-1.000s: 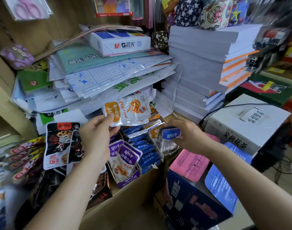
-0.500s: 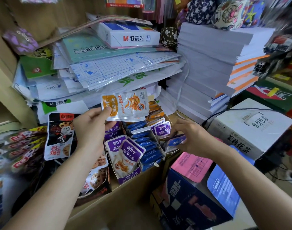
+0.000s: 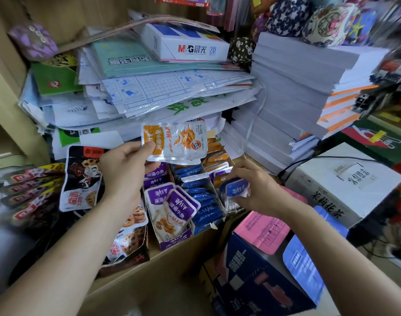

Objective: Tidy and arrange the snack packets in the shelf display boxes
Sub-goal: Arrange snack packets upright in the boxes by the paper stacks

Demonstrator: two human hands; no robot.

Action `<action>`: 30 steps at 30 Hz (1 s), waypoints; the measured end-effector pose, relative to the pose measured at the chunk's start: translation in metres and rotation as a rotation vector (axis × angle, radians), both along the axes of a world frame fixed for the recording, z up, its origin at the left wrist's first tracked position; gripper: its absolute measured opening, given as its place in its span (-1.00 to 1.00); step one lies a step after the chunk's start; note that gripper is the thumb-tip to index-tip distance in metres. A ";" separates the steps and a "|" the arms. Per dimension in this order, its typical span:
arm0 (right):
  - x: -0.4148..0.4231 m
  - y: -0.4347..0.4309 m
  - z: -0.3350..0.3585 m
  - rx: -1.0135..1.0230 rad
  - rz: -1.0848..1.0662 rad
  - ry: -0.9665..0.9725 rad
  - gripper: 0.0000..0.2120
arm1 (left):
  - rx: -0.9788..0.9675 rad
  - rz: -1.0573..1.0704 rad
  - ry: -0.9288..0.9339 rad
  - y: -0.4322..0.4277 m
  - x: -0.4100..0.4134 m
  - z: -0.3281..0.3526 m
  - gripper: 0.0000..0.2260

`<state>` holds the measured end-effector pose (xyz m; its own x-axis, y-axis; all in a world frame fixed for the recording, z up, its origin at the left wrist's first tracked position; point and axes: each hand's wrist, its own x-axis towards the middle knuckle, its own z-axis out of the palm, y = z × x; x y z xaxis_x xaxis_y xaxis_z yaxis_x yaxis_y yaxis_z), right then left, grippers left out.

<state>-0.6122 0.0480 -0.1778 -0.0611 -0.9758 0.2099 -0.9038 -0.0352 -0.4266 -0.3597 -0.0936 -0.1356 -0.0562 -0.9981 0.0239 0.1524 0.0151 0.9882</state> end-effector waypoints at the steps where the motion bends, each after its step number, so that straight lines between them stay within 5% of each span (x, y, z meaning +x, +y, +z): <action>1: -0.001 0.000 0.000 0.003 0.000 0.015 -0.56 | -0.003 0.000 -0.005 0.000 0.000 0.000 -0.98; 6: -0.006 0.004 0.004 -0.006 -0.094 -0.005 -0.60 | -0.027 -0.011 -0.013 -0.001 0.004 0.000 -0.98; 14: -0.005 0.020 0.031 -0.087 -0.316 -0.386 -0.76 | -0.139 0.090 0.006 -0.001 0.014 0.007 -0.94; 20: 0.018 0.022 0.047 -0.330 -0.250 -0.732 -0.80 | -0.243 0.186 -0.031 -0.003 0.021 0.010 -0.84; 30: 0.046 0.014 0.037 -0.224 -0.095 -0.335 -0.69 | -0.274 0.195 -0.068 -0.007 0.031 0.008 -0.90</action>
